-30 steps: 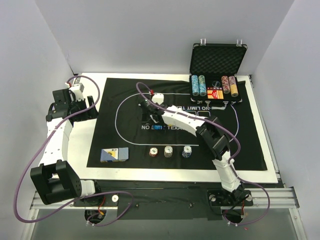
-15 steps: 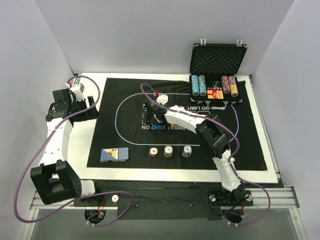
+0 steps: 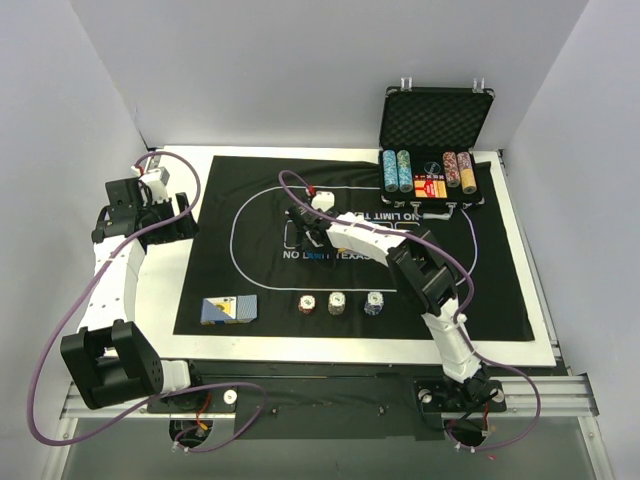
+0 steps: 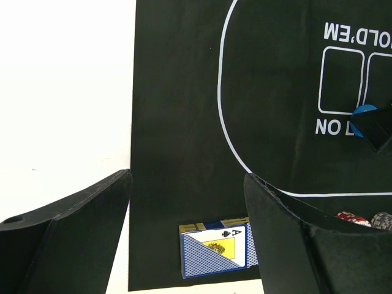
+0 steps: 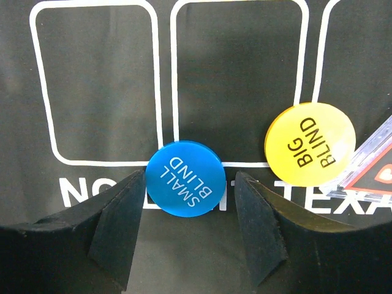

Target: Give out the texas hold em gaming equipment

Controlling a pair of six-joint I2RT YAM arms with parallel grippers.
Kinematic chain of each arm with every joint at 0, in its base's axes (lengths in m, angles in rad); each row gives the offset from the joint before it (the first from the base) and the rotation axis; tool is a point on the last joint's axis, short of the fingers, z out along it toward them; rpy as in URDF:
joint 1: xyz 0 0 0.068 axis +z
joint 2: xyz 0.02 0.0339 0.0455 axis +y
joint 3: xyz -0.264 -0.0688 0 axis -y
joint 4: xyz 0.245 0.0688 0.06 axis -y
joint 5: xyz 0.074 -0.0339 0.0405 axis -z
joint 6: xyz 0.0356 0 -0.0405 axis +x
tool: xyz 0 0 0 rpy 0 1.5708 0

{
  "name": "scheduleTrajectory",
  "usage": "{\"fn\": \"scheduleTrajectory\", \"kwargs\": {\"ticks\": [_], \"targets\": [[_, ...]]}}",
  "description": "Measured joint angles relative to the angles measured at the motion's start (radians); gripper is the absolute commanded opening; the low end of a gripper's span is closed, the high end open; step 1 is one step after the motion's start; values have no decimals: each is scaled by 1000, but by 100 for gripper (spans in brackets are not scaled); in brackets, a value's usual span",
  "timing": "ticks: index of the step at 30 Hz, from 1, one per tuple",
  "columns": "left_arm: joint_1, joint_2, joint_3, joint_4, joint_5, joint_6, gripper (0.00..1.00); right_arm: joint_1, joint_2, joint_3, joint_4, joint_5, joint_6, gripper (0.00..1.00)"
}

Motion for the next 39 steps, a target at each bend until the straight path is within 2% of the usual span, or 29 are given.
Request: {"fn": "scheduleTrajectory", "kwargs": {"ticks": [12,18,26,28,31,33,37,39], "targets": [[0,0,0,-1,-2,0,85,48,60,95,-9,17,3,38],[0,0,0,-4,-10,1,85,112,142,230,-10,-13,-12,37],[0,-1,0,-4,-14,4,85,184,301,482,55,-168,-39,36],[0,-1,0,-4,-14,5,85,191,319,501,87,-217,-39,40],[0,-1,0,-4,-14,5,85,200,342,526,117,-271,-35,58],[0,-1,0,-4,-14,5,85,202,347,532,135,-291,-32,65],[0,-1,0,-4,-14,5,85,202,343,518,167,-322,-36,73],[0,-1,0,-4,-13,5,86,201,323,482,195,-327,-40,73]]}}
